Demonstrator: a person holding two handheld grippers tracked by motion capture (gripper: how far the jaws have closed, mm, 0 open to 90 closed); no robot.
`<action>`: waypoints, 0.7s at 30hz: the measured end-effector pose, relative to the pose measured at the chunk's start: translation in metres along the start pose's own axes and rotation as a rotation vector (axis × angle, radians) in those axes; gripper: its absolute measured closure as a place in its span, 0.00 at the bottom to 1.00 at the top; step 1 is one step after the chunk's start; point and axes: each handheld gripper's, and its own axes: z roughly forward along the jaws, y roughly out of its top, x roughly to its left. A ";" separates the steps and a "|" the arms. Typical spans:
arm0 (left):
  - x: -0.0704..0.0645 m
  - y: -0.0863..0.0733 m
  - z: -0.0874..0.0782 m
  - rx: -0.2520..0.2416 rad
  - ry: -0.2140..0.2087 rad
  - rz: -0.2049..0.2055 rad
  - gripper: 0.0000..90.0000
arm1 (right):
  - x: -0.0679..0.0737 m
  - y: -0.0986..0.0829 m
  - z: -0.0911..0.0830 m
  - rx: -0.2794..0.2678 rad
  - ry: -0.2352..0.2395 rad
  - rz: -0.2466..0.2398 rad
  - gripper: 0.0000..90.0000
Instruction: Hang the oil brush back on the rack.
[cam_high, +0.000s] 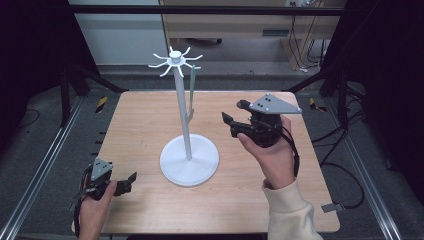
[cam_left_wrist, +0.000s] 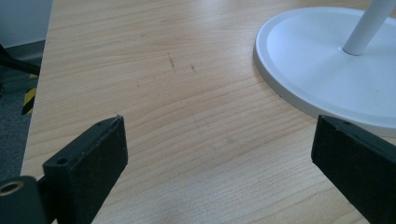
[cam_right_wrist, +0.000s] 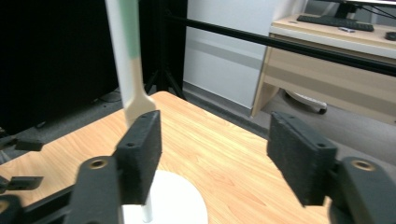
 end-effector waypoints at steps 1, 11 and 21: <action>0.000 0.000 0.000 -0.002 0.001 0.001 0.03 | -0.001 -0.002 0.000 0.008 -0.008 0.002 0.33; -0.002 0.001 0.000 -0.001 0.002 0.011 0.03 | -0.012 -0.018 -0.003 0.048 -0.047 0.010 0.16; -0.002 0.002 0.000 -0.014 0.000 0.007 0.03 | -0.019 -0.035 -0.003 0.041 -0.017 0.017 0.09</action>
